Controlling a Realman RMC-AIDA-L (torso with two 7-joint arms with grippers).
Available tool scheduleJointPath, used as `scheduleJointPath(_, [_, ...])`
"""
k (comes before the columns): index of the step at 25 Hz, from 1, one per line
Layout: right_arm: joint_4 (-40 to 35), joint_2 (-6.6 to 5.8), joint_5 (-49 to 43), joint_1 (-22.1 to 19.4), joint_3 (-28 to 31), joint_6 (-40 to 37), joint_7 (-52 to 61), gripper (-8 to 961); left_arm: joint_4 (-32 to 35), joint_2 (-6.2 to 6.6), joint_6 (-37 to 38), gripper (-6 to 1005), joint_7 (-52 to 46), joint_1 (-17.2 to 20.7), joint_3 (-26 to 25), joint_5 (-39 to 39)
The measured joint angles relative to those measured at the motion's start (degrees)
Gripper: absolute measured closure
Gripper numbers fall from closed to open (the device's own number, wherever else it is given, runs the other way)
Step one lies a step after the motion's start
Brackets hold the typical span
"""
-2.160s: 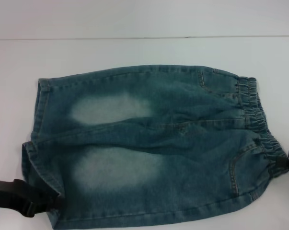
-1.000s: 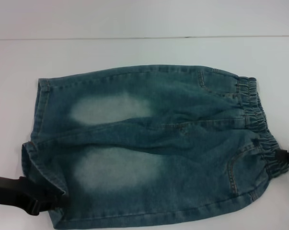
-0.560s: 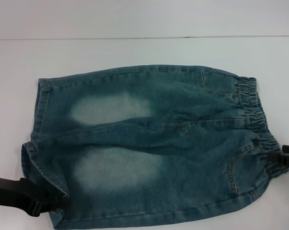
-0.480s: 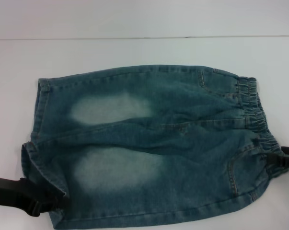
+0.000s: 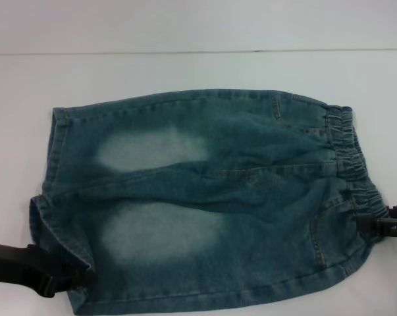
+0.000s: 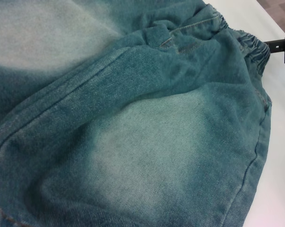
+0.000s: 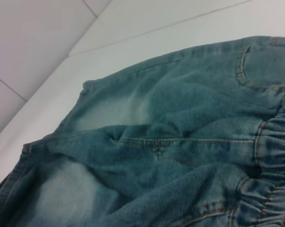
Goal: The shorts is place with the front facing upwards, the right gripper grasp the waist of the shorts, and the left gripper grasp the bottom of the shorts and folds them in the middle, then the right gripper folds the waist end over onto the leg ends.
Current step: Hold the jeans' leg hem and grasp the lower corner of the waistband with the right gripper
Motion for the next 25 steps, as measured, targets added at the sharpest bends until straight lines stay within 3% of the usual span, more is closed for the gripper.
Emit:
scheduleJointPath(11, [-0.01, -0.29, 0.11, 0.36, 0.2, 0.2, 0.46, 127, 0.0, 0.0, 0.12, 947, 0.0, 0.0, 0.0, 0.0])
scheduleJointPath(16, [-0.16, 0.13, -0.01, 0.6, -0.13, 0.47, 0.47, 133, 0.0, 0.0, 0.16, 947, 0.03, -0.01, 0.0, -0.09])
scheduleJointPath(25, [0.11, 0.35, -0.05, 0.66, -0.32, 0.21, 0.63, 548, 0.33, -0.02, 0.65, 947, 0.03, -0.32, 0.0, -0.66])
